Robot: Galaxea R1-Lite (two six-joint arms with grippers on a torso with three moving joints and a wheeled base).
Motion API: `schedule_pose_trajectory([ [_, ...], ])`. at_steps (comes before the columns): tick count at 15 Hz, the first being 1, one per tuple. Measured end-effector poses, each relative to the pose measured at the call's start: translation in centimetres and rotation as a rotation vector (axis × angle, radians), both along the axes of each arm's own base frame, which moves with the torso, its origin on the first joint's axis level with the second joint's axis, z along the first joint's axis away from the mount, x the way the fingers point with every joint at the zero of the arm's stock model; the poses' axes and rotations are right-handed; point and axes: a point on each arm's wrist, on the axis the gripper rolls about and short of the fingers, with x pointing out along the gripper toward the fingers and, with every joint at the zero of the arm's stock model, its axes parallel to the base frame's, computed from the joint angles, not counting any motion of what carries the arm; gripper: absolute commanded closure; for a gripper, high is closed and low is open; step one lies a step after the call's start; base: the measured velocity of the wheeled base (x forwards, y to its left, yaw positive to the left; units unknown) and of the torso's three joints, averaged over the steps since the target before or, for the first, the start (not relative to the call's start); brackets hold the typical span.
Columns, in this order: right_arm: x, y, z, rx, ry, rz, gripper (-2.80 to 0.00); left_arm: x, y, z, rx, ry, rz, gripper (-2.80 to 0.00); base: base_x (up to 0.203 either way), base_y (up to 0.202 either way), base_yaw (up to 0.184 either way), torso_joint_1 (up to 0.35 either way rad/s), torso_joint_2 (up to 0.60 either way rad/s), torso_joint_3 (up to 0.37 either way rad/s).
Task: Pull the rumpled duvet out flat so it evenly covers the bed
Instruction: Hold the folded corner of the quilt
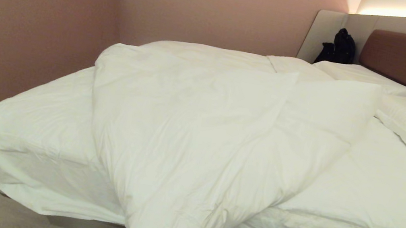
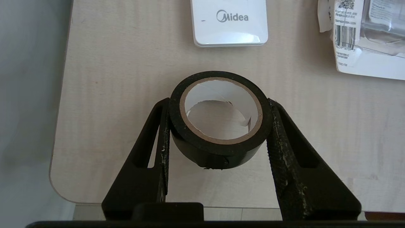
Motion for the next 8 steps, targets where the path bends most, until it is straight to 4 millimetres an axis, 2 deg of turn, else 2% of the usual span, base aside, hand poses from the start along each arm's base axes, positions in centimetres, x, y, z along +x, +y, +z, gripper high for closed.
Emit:
schedule_pose_trajectory([
  [8, -0.01, -0.15, -0.64, 0.011, 0.004, -0.007, 0.0, 0.0, 0.0, 0.0, 0.0, 0.0, 0.0, 0.0, 0.0, 0.0, 0.0, 0.0, 0.0, 0.0],
])
